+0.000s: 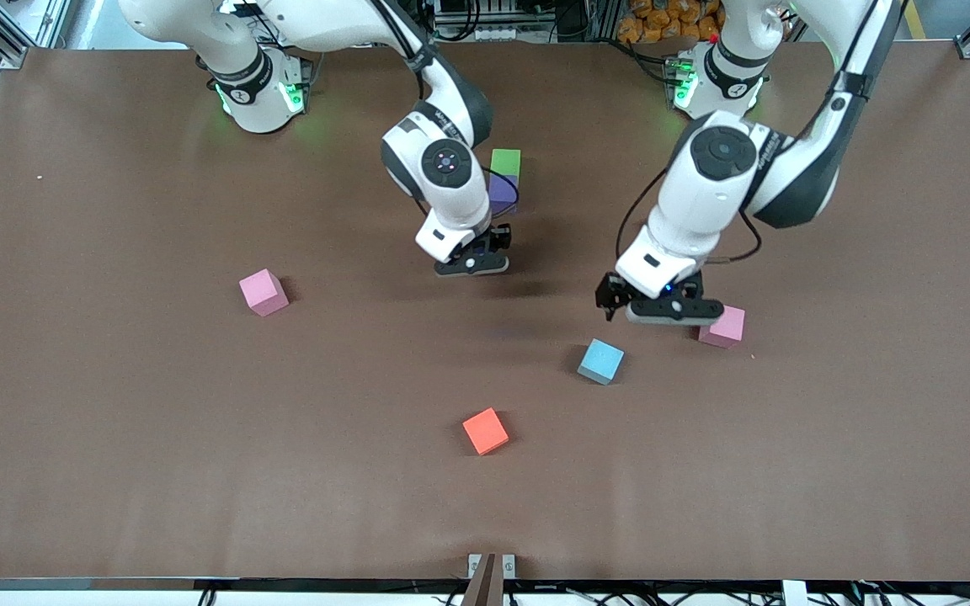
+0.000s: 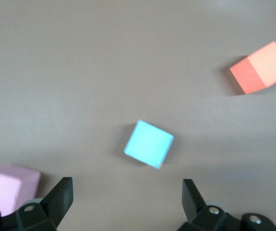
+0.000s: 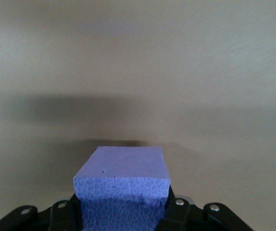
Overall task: Arrange blocks into number 1
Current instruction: 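Grasp the cyan cube with the left gripper while the right gripper reaches a pink cube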
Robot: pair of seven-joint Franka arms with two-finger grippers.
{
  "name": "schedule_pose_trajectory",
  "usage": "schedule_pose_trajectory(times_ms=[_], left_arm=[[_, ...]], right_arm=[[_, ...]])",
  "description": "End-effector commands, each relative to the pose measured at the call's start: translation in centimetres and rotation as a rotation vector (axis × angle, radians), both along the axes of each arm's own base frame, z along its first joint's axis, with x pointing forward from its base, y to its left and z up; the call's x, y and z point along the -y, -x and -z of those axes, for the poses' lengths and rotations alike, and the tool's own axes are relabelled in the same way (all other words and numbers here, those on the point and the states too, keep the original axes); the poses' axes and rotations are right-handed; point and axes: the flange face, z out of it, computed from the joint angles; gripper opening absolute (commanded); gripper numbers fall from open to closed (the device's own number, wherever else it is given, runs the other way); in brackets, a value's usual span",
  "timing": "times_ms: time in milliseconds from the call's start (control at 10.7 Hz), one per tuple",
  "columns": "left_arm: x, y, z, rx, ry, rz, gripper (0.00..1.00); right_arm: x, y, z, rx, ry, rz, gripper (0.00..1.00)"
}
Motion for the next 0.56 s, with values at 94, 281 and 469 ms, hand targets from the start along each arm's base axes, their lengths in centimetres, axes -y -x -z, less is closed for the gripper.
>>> schedule_pose_trajectory(times_ms=[94,281,469], left_arm=[[1.2,-5.0,3.4,-0.003,-0.041,0.211,1.00],[3.6,-5.7,5.4,-0.060,-0.040,0.288,1.00],[4.3,-6.0,8.0,-0.099,-0.023,0.315,1.00]], right_arm=[[-1.9,1.6,0.4,-0.002,-0.002,-0.003,0.44],[-3.5,4.0,0.6,-0.008,0.005,-0.021,0.45],[-4.1,5.9,1.2,-0.019,0.020,-0.027,0.45]])
